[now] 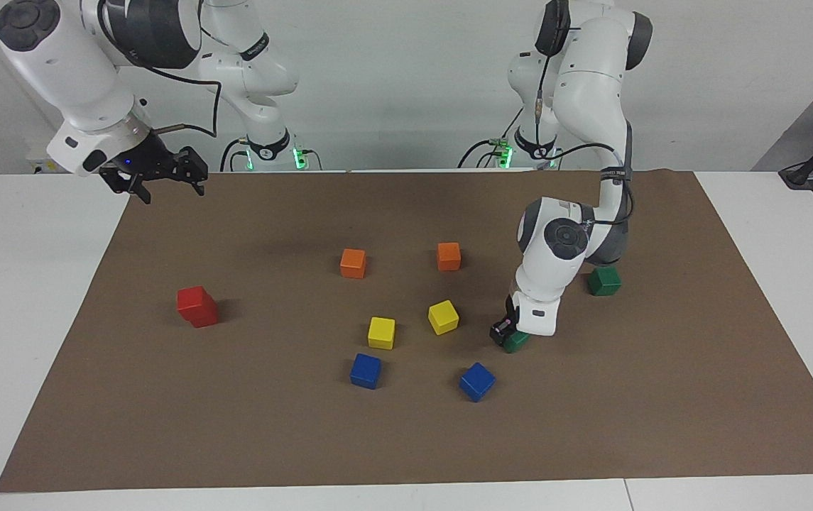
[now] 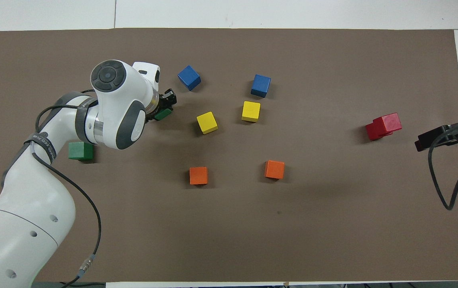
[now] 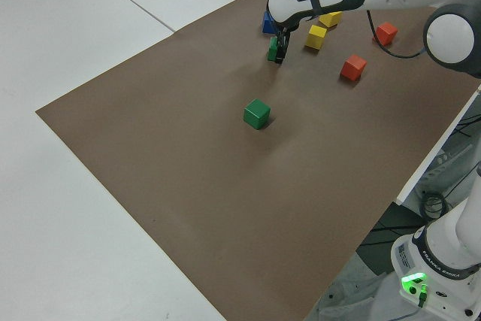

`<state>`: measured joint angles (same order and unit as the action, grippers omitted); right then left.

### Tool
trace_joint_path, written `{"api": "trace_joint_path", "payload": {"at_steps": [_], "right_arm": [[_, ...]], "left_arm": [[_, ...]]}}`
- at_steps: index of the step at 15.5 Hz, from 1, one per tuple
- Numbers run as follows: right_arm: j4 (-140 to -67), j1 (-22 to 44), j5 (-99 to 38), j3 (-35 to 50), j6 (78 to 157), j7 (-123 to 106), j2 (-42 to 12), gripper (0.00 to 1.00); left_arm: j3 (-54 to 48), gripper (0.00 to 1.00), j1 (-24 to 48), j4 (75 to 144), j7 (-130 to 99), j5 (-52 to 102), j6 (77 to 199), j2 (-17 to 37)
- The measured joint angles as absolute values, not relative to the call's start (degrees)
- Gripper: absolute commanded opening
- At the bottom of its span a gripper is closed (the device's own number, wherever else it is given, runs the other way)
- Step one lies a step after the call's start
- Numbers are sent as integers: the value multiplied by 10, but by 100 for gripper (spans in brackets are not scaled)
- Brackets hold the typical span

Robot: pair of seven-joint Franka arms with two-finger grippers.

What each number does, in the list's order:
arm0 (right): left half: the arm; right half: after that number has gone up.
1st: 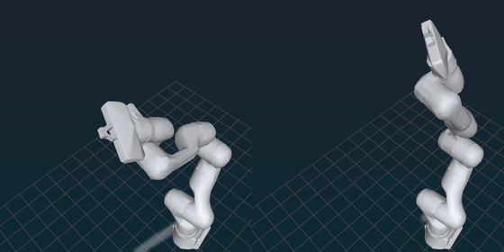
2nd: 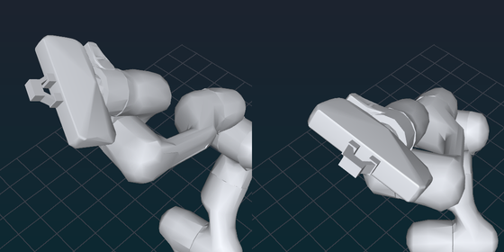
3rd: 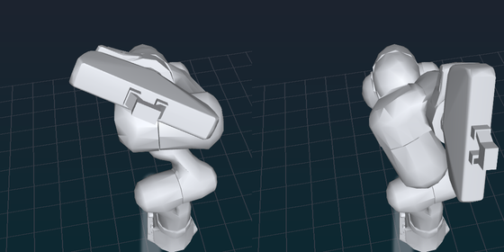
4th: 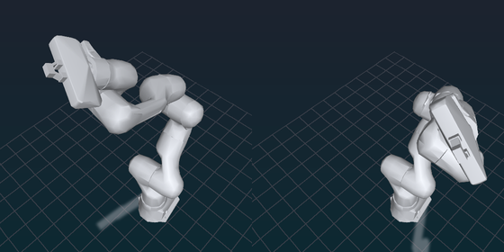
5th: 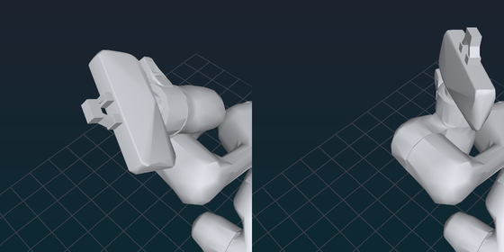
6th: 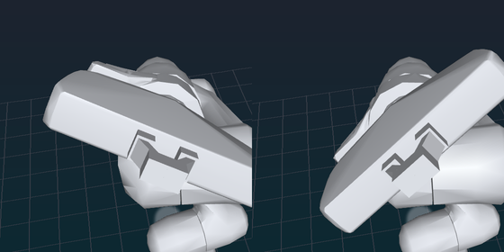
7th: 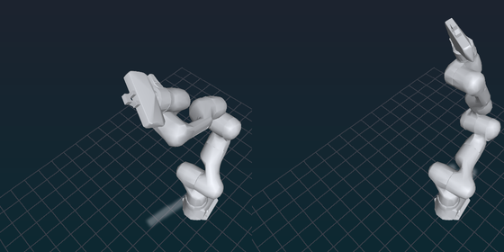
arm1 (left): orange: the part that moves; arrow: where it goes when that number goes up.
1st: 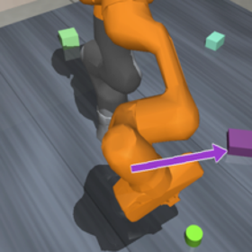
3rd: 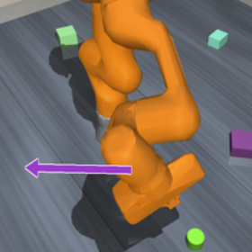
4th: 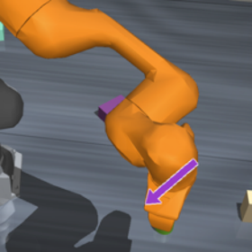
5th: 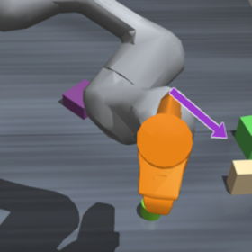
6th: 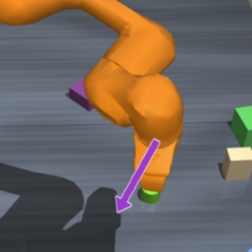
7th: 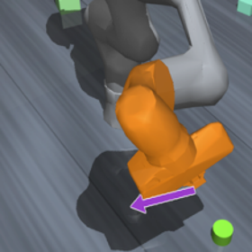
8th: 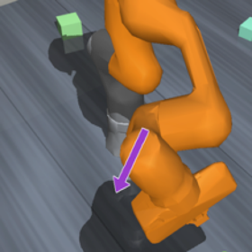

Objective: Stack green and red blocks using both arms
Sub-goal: 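Carry the green cube with the left gripper to the placed green cube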

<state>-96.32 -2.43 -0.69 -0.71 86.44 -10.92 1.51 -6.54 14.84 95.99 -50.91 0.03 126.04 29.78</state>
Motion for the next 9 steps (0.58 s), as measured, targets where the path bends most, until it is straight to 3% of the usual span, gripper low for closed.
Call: {"api": "trace_joint_path", "payload": {"at_steps": [3,9], "right_arm": [[-972,-24,-5,-6,904,-107,15,100],[-987,-3,22,-6,948,-70,15,100]], "left_arm": [[-59,0,129,931,-457,-7,1176,278],[-56,0,13,937,-165,-7,1039,206]]}}
